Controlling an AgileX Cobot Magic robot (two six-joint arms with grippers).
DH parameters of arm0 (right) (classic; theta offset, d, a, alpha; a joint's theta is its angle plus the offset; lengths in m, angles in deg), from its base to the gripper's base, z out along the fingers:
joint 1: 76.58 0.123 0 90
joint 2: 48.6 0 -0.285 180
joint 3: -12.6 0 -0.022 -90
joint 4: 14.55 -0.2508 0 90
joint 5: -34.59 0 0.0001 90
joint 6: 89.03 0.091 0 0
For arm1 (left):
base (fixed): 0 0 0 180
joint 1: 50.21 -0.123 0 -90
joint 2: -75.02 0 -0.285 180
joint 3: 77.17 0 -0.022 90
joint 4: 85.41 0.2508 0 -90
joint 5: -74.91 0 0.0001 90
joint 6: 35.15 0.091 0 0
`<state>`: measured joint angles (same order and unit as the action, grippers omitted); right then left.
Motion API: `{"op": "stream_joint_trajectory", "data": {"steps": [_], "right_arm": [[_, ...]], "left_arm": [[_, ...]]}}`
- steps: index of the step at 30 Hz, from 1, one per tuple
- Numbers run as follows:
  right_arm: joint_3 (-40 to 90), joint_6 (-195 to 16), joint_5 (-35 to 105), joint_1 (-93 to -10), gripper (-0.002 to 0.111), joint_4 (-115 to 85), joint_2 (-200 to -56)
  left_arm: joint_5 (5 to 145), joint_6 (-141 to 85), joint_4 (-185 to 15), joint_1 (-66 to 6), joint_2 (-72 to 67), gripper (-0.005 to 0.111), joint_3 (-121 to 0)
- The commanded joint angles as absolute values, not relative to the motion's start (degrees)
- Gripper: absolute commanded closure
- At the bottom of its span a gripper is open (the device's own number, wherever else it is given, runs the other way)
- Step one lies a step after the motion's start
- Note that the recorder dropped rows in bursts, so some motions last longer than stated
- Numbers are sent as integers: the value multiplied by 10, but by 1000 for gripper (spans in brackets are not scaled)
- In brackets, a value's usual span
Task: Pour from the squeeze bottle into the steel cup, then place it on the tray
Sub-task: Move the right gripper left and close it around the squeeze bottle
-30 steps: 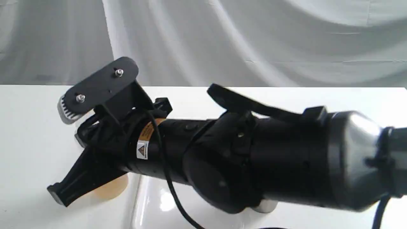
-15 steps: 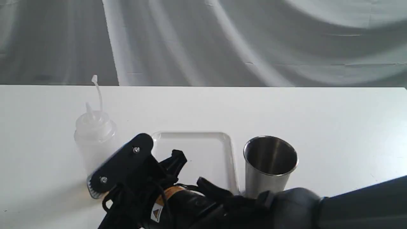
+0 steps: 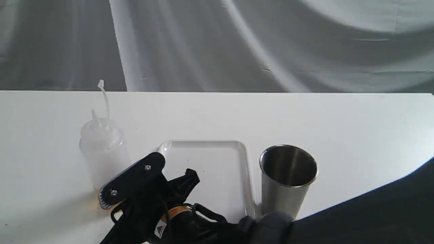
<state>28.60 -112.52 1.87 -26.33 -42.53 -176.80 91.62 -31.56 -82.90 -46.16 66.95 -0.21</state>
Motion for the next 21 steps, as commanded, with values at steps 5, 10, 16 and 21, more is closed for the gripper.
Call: {"op": "stream_joint_trajectory", "data": {"steps": [5, 10, 16, 21], "right_arm": [[281, -1131, 12, -263, 107, -437, -1768], [281, -1131, 12, -263, 81, -437, -1768], [280, -1130, 18, -263, 20, -437, -1768], [280, -1128, 18, -263, 3, -453, -1768]], "left_arm": [[912, -317, -829, -460, 672, 98, 0], [912, -317, -829, -460, 672, 98, 0], [912, -317, -829, -460, 672, 98, 0], [912, -317, -829, -460, 672, 98, 0]]}}
